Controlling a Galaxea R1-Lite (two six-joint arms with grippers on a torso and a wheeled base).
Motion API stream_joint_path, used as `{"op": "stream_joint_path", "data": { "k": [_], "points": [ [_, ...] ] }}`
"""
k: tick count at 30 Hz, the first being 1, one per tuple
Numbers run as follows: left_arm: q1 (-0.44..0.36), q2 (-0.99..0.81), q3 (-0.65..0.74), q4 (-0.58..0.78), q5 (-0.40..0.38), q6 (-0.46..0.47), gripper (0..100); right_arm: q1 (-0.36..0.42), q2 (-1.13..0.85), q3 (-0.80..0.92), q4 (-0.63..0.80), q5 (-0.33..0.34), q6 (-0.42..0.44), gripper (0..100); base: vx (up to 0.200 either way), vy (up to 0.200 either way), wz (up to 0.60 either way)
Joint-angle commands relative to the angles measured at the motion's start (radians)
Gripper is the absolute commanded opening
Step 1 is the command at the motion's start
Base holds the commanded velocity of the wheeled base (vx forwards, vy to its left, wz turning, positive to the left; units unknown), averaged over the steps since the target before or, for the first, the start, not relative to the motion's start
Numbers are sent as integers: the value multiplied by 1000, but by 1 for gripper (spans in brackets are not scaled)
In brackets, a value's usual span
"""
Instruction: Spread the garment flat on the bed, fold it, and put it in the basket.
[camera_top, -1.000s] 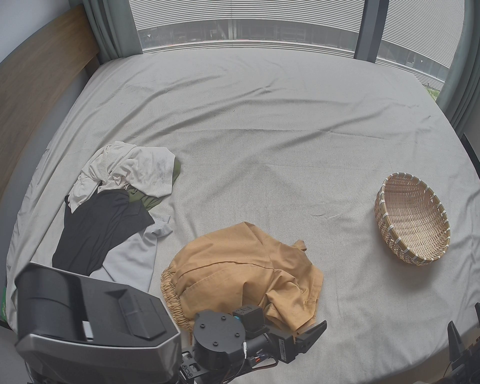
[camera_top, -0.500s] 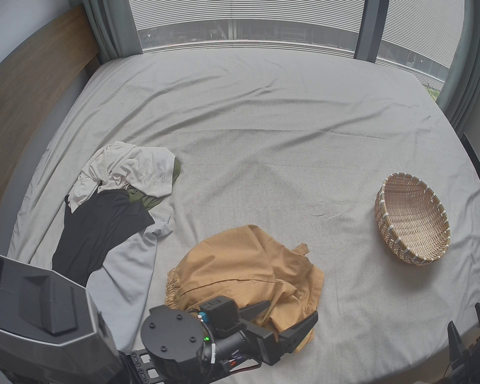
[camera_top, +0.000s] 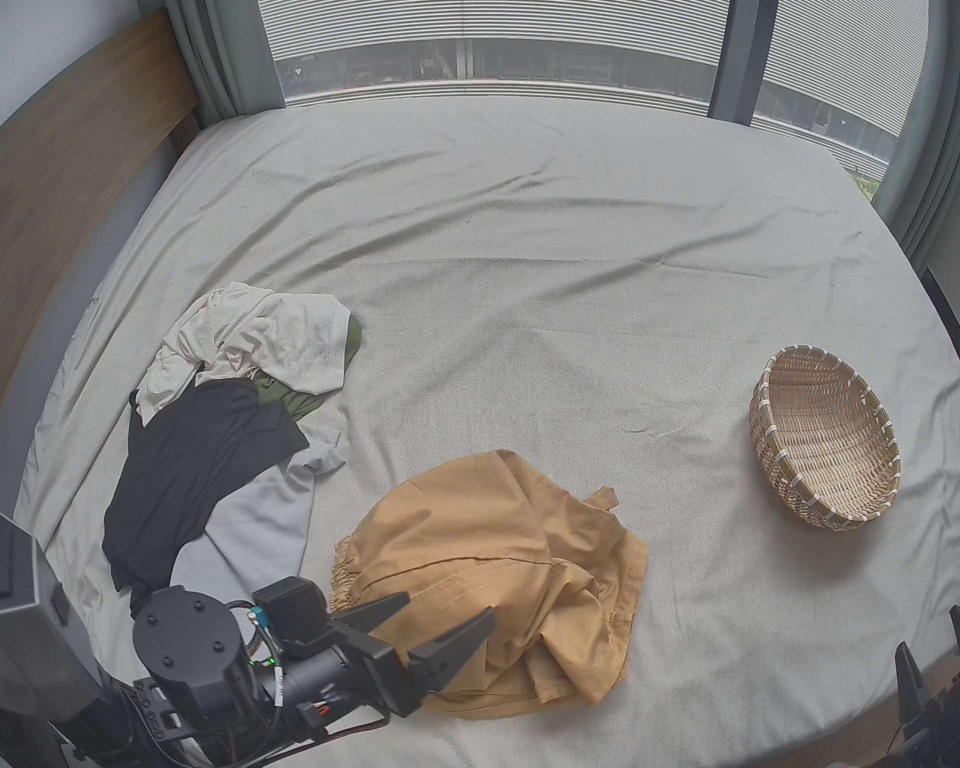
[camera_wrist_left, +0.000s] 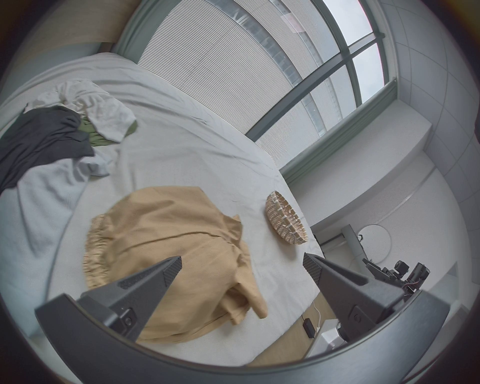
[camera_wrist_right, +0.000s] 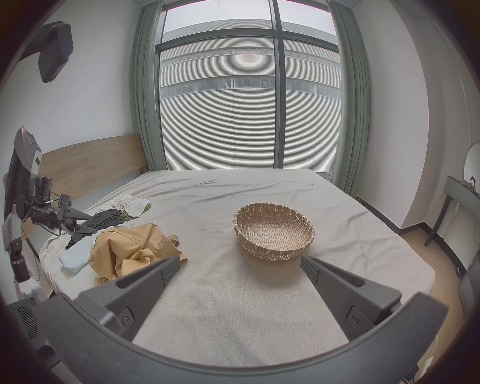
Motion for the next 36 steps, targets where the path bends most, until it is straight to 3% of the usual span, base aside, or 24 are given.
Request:
{"op": "stream_joint_path", "data": {
  "k": [1,7,17,36],
  "points": [
    [60,-45,61,0,0,0,100,0,-15,16,0,0,0,100,0,0,0],
    [140,-59,74,0,-4,-6,100,0,-15,18,0,1,-2,100,0,0,0],
    [206,13,74,3,-7,-15,100,0,-15,16,0,1,0,100,0,0,0],
    [227,153,74,60,0,-137,100,0,-15,16,0,1,0,100,0,0,0]
  ]
}}
